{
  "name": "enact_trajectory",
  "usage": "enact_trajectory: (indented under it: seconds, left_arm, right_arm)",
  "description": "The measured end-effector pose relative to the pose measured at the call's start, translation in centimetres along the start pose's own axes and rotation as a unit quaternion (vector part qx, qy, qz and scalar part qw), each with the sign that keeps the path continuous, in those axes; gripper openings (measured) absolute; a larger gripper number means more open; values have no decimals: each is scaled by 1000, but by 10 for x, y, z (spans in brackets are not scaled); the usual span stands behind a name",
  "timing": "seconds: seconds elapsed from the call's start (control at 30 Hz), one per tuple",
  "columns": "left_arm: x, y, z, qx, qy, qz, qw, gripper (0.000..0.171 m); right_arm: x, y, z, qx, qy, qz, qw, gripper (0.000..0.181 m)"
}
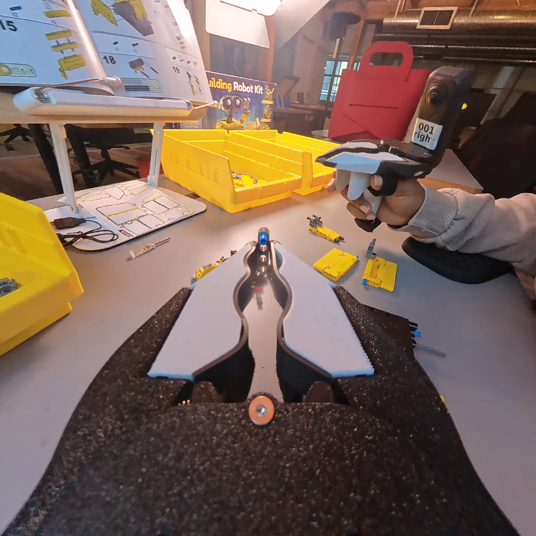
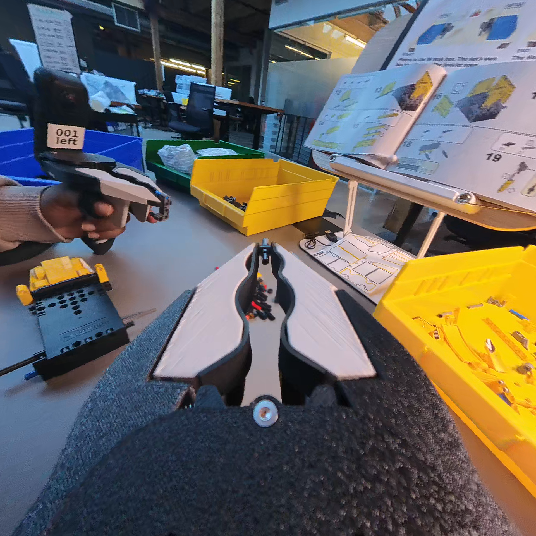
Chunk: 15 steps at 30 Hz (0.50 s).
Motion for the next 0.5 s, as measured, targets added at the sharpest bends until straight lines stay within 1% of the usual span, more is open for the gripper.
enact_trajectory:
  seconds: [0.13,0.33,0.4,0.5]
  left_arm:
    - [3,-8,7,21,-4,-19,1000,6]
    - [8,-18,28,57,-24,-62,996,6]
    - [7,-20,34,66,-25,-65,995,6]
    - [7,-22,39,60,-46,-77,994,6]
  right_arm:
    - [2,-2,-18,-36,-3,-3,999,6]
    - [0,-10,-37,-88,-20,7,996,6]
    - [0,-10,-40,-90,-14,7,996,6]
    - [0,-8,-37,-84,-31,10,996,6]
Point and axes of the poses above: each gripper's, where its closed fingertips meet, y out along the fingers, x out of its top, z = x × y across the jaws, the point moved 10 cm from there along -y, back along the fingers, and after that the axes turned 7 degrees about -z, right-handed, at the moved point
